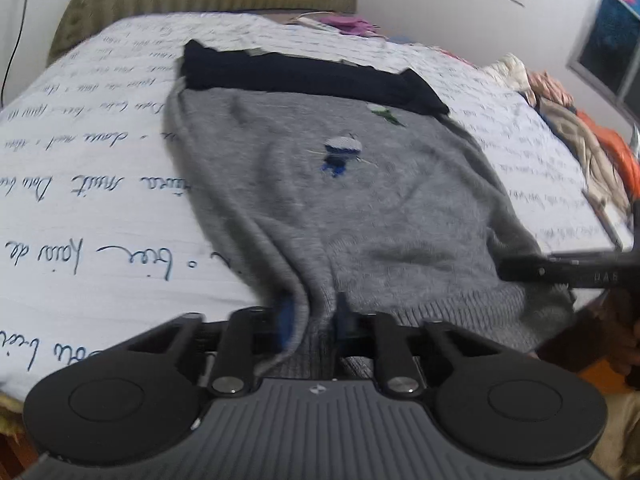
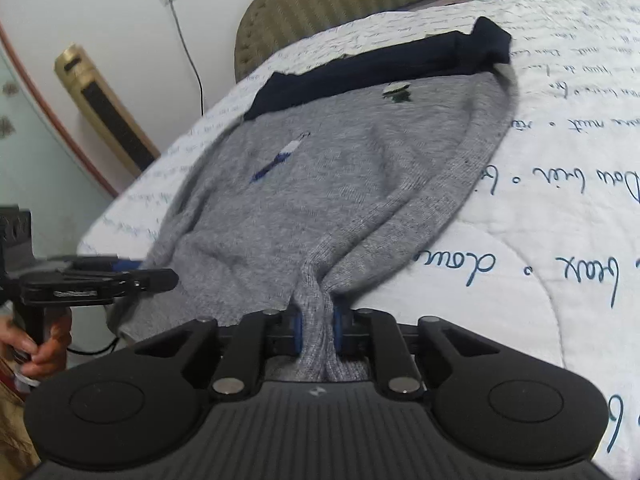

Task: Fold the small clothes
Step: 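Close both tools on the grey hem of the sweater, then lift the hem with both tools and carry it toward the collar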

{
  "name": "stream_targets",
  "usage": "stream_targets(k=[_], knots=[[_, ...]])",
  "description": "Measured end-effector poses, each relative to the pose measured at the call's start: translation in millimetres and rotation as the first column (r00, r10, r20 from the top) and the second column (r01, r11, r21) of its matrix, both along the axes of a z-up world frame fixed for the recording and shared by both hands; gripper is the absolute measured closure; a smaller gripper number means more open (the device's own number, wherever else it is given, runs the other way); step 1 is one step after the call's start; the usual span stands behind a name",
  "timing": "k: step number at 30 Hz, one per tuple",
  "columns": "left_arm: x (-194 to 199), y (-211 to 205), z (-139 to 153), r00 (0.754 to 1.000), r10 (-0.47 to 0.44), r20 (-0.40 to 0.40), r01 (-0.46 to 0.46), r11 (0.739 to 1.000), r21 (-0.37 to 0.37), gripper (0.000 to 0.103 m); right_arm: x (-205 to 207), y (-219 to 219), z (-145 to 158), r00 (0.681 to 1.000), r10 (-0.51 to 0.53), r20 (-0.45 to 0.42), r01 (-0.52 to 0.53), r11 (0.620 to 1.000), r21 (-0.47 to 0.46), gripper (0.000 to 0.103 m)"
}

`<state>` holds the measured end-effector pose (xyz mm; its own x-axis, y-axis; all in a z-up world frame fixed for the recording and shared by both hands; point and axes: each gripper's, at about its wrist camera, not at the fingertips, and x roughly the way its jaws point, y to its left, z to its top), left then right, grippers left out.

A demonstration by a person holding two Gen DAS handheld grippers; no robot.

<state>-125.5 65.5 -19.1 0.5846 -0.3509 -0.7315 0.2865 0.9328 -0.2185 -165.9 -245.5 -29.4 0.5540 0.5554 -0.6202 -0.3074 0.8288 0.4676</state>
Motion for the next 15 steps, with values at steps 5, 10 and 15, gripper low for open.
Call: stream_targets(k=[5, 10, 15], knots=[[10.7, -3.3, 25.8, 0.999, 0.001, 0.055, 0.001, 1.000, -0.030, 0.091, 15.7, -6.4, 21.3, 0.999, 0.006, 0.044, -0.010, 0.997, 0.077, 0.090], [40.4, -19.4, 42.6, 0.989, 0.010, 0.150, -0.012, 1.000, 0.014, 0.090, 52.9, -7.2, 42.2, 0.992, -0.048, 0.120, 0.044, 0.999, 0.028, 0.090], [81.1, -17.1, 5.7, 0.999, 0.035, 0.017, -0.035, 0.999, -0.022, 0.077, 88.8, -4.8, 16.2, 0.994, -0.099, 0.034, 0.101, 0.992, -0.070, 0.089]])
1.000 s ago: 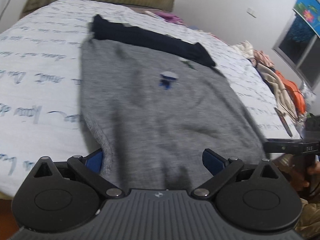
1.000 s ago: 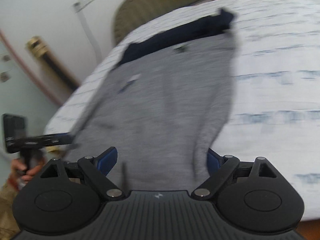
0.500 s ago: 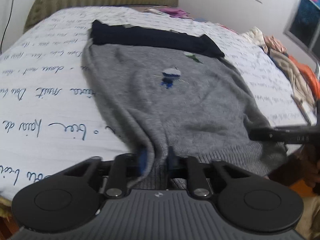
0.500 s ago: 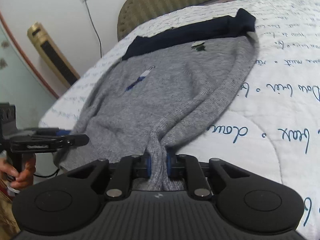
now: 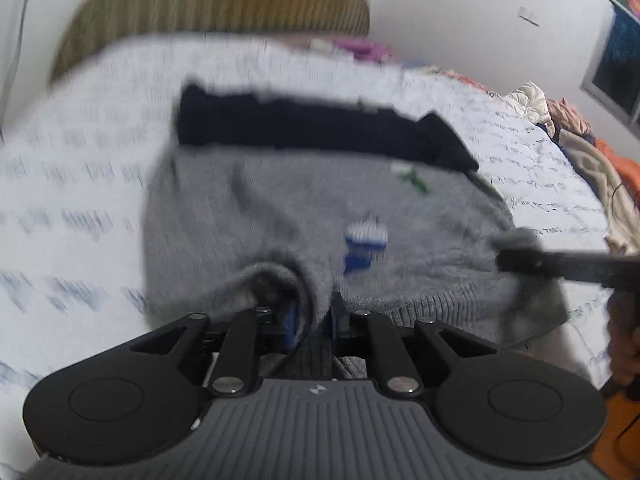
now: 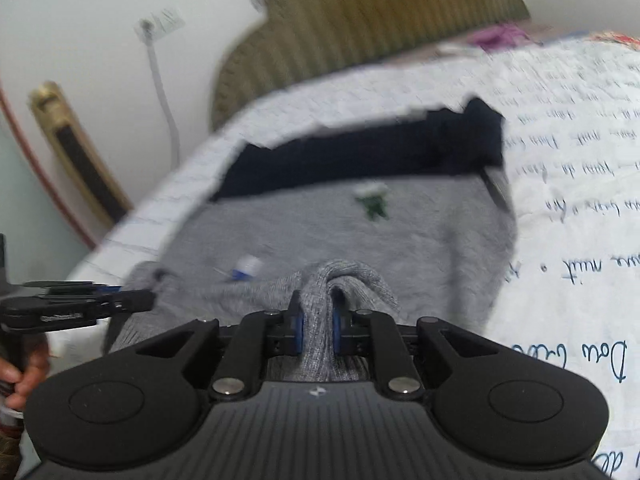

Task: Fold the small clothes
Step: 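Lift the hem with both tools and carry it toward the collar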

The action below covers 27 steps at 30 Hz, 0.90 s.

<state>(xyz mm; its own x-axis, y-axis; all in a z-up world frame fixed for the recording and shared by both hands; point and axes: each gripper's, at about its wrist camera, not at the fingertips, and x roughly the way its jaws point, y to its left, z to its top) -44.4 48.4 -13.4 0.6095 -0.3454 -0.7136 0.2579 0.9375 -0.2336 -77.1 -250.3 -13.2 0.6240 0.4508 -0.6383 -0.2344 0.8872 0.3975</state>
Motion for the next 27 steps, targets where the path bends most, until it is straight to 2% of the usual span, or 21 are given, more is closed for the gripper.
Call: stream_targets(k=[1, 3, 4, 6, 9, 10, 11, 13, 14, 15, 16, 17, 20, 23, 27], knots=[[1.7, 5.2, -6.6, 1.000, 0.006, -0.026, -0.007, 0.999, -0.037, 0.075, 1.5, -0.2, -7.0, 1.000, -0.003, -0.027, 0.004, 1.000, 0.022, 0.089], [-2.4, 16.0, -13.2, 0.999, 0.022, -0.031, -0.025, 0.995, -0.092, 0.059, -2.7, -7.1, -14.0, 0.999, -0.010, -0.051, 0.014, 0.997, 0.077, 0.088], [-6.1, 21.1, -14.4, 0.999, 0.031, -0.029, -0.034, 0.994, -0.108, 0.054, -7.2, -11.3, -15.6, 0.998, -0.016, -0.057, 0.022, 0.995, 0.101, 0.087], [-14.1, 29.9, -14.7, 0.999, 0.038, -0.023, -0.041, 0.990, -0.138, 0.041, -14.9, -21.1, -16.9, 0.997, -0.028, -0.075, 0.038, 0.989, 0.145, 0.081], [-26.0, 36.2, -15.5, 0.999, 0.037, -0.016, -0.038, 0.988, -0.149, 0.038, -30.2, -33.5, -17.9, 0.994, -0.039, -0.098, 0.055, 0.985, 0.164, 0.060], [-28.7, 36.5, -16.0, 0.999, 0.033, -0.009, -0.034, 0.988, -0.148, 0.038, -35.2, -34.8, -18.7, 0.995, -0.039, -0.087, 0.052, 0.986, 0.158, 0.048], [-29.9, 36.0, -16.3, 1.000, 0.028, -0.003, -0.029, 0.990, -0.142, 0.038, -40.0, -34.8, -19.6, 0.997, -0.029, -0.075, 0.040, 0.988, 0.146, 0.049], [-30.0, 31.4, -17.5, 1.000, 0.020, 0.001, -0.020, 0.993, -0.114, 0.041, -40.2, -26.3, -22.1, 0.998, -0.015, -0.067, 0.021, 0.995, 0.101, 0.050], [-31.0, 28.6, -17.5, 1.000, 0.012, 0.005, -0.012, 0.995, -0.095, 0.041, -41.1, -20.3, -21.1, 0.998, -0.008, -0.056, 0.012, 0.998, 0.067, 0.055], [-32.2, 26.1, -16.5, 1.000, 0.008, 0.012, -0.008, 0.997, -0.073, 0.058, -41.6, -13.7, -19.6, 0.999, 0.004, -0.047, -0.003, 1.000, 0.029, 0.063], [-33.3, 25.8, -16.2, 1.000, 0.002, 0.009, -0.001, 0.998, -0.065, 0.067, -41.5, -9.4, -18.1, 0.999, 0.016, -0.043, -0.015, 1.000, 0.007, 0.083], [-33.9, 27.2, -16.2, 1.000, -0.006, -0.006, 0.005, 0.997, -0.078, 0.081, -42.0, -8.4, -16.9, 0.999, 0.025, -0.041, -0.024, 1.000, 0.014, 0.086], [-42.1, 33.6, -11.6, 1.000, -0.002, -0.018, 0.000, 0.994, -0.111, 0.086, -47.3, -9.0, -7.4, 0.999, 0.045, -0.017, -0.044, 0.998, 0.048, 0.088], [-53.3, 31.7, 5.6, 1.000, -0.012, 0.016, 0.014, 0.994, -0.111, 0.087, -50.9, -18.9, 8.1, 0.998, 0.063, 0.014, -0.064, 0.980, 0.186, 0.089], [-67.4, 30.0, 48.2, 0.991, -0.010, 0.134, 0.028, 0.990, -0.136, 0.087, -57.6, -31.4, 40.2, 0.994, 0.044, 0.102, -0.072, 0.955, 0.287, 0.089]])
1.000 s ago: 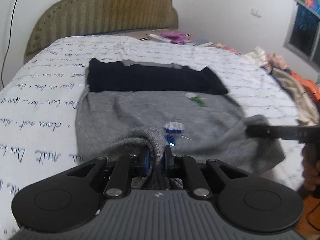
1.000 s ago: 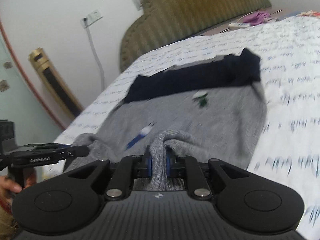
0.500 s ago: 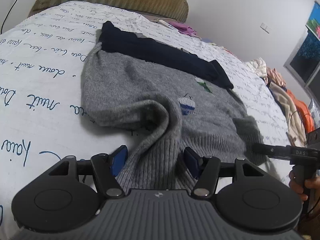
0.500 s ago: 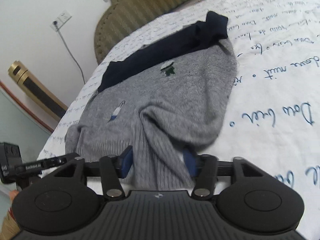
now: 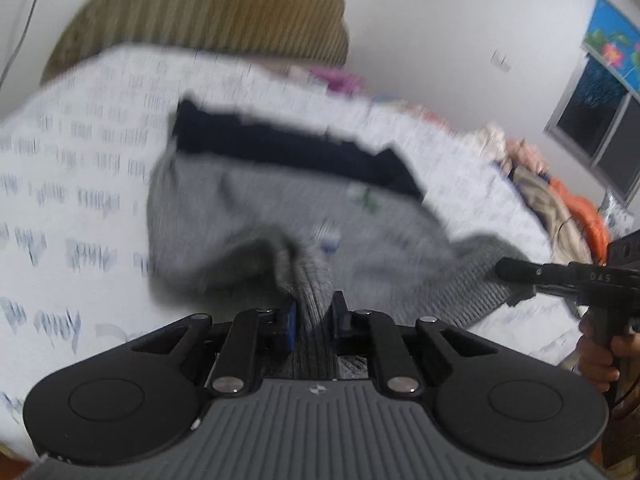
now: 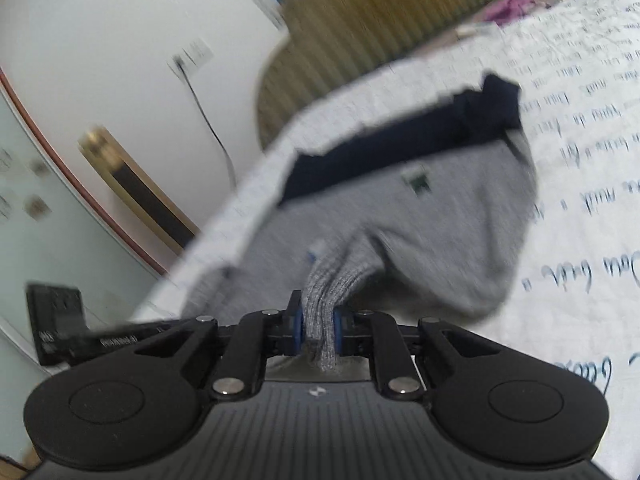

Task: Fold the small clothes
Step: 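Lift the hem with both tools and carry it toward the collar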

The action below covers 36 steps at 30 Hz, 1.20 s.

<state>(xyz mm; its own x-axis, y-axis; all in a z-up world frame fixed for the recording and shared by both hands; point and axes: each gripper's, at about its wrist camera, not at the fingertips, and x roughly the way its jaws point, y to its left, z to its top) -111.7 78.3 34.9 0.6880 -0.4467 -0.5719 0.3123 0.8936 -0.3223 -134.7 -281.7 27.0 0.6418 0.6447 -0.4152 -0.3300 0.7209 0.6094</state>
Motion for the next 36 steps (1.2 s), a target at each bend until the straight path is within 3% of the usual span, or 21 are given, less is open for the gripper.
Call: stream_targets(k=[7, 10, 15, 26, 36], knots=[[-3.2, -2.1, 54.3, 0.987, 0.087, 0.132, -0.086, 0.996, -0.010, 0.087, -5.0, -2.6, 38.7, 0.990, -0.058, 0.129, 0.061, 0.998, -0.023, 0.089], [0.5, -4.6, 64.1, 0.978, 0.124, 0.167, -0.125, 0.992, -0.006, 0.087, -3.0, 4.0, 48.7, 0.979, -0.094, 0.183, 0.112, 0.990, -0.089, 0.089], [10.2, -10.1, 70.7, 0.966, 0.173, 0.192, -0.179, 0.984, 0.014, 0.087, 7.1, 11.5, 58.3, 0.963, -0.112, 0.244, 0.143, 0.983, -0.114, 0.089], [55.0, -15.2, 72.8, 0.963, 0.204, 0.175, -0.216, 0.975, 0.052, 0.087, 47.3, 4.9, 51.2, 0.957, -0.184, 0.222, 0.206, 0.975, -0.078, 0.089], [90.6, -33.1, 83.3, 0.957, 0.198, 0.213, -0.224, 0.969, 0.105, 0.087, 72.9, 4.0, 52.8, 0.932, -0.237, 0.274, 0.268, 0.960, -0.083, 0.089]])
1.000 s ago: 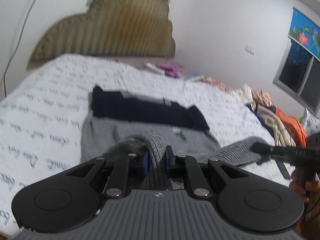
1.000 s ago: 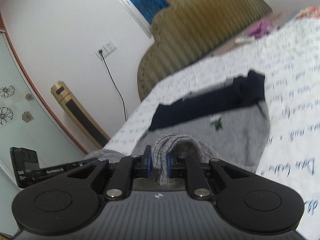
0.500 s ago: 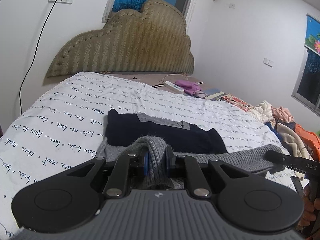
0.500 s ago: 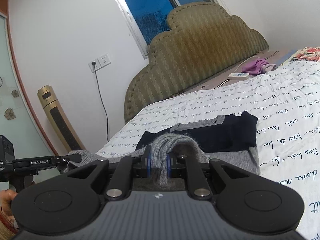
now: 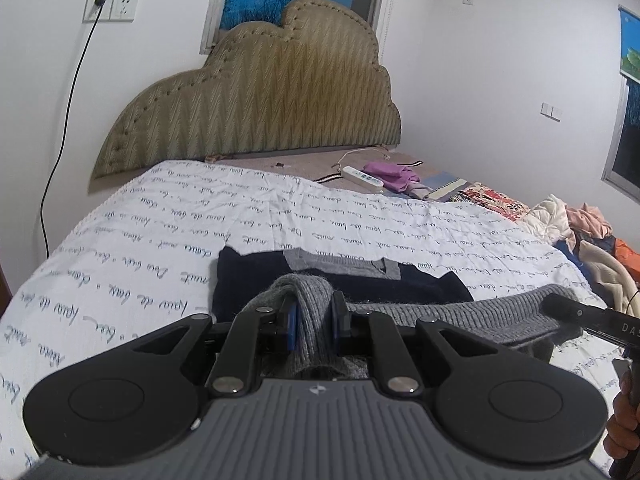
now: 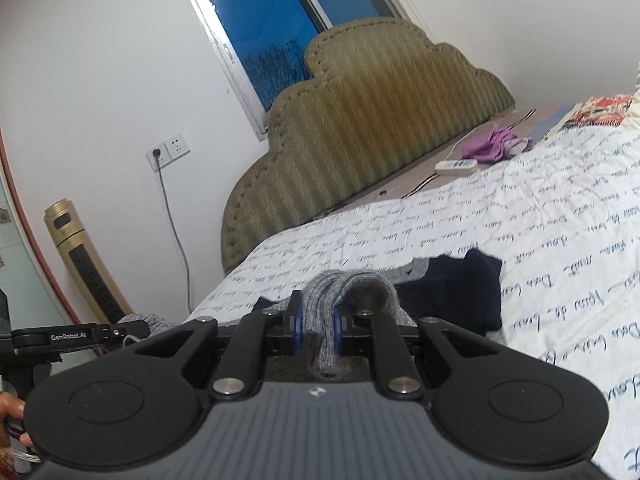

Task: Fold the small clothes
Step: 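Lift the hem with both tools and carry it toward the collar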

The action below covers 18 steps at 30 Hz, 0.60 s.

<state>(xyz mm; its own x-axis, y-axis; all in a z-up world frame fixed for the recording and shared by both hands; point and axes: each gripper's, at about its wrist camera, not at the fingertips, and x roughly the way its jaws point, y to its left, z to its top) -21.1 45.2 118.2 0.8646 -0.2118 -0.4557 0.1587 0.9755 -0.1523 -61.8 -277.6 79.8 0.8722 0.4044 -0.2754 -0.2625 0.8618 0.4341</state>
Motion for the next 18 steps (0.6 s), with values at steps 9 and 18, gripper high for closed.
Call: stream_targets(k=[9, 18], knots=[[34.1, -8.5, 1.1, 1.000, -0.003, -0.006, 0.004, 1.000, 0.030, 0.087, 26.1, -6.6, -2.0, 0.999, -0.034, -0.007, 0.034, 0.999, 0.017, 0.089], [73.8, -13.3, 2.1, 1.000, 0.003, -0.022, -0.002, 0.999, 0.050, 0.087, 57.2, -9.3, -3.3, 0.997, -0.079, -0.006, 0.079, 0.997, 0.017, 0.089]])
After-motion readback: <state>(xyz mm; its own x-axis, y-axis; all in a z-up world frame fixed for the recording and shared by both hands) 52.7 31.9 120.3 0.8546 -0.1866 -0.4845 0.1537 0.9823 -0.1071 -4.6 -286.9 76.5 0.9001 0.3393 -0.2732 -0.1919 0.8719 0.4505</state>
